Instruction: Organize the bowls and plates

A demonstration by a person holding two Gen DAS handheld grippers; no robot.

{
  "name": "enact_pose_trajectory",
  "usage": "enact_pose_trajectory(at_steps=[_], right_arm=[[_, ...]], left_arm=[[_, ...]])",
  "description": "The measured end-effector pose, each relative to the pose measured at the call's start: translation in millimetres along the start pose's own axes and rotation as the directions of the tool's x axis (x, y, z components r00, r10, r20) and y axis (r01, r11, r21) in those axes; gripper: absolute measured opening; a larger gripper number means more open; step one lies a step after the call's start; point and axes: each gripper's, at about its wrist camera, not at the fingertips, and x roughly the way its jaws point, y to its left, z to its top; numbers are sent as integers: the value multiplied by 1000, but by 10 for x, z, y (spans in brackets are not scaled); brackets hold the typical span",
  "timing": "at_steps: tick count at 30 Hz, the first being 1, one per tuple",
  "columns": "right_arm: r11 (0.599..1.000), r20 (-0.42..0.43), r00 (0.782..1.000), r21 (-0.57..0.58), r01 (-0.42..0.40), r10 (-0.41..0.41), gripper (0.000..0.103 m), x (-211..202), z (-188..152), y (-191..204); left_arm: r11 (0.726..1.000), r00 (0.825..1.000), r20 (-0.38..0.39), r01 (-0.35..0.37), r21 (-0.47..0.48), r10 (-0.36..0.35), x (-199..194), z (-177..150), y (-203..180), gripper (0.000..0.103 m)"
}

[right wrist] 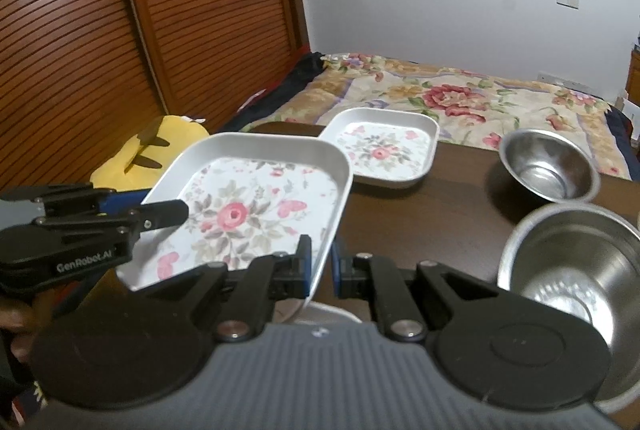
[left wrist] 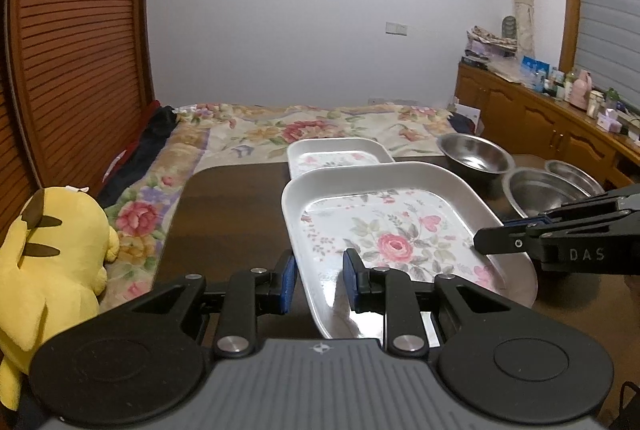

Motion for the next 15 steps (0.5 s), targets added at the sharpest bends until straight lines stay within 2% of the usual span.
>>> enact_pose_trajectory(at_steps=[15], right_arm=[[999,-10,1000,32,-3,3,12,-297,-360,-111]], left_arm=[[1000,1000,-13,13,-10,-13,-257,-138,-201,27]])
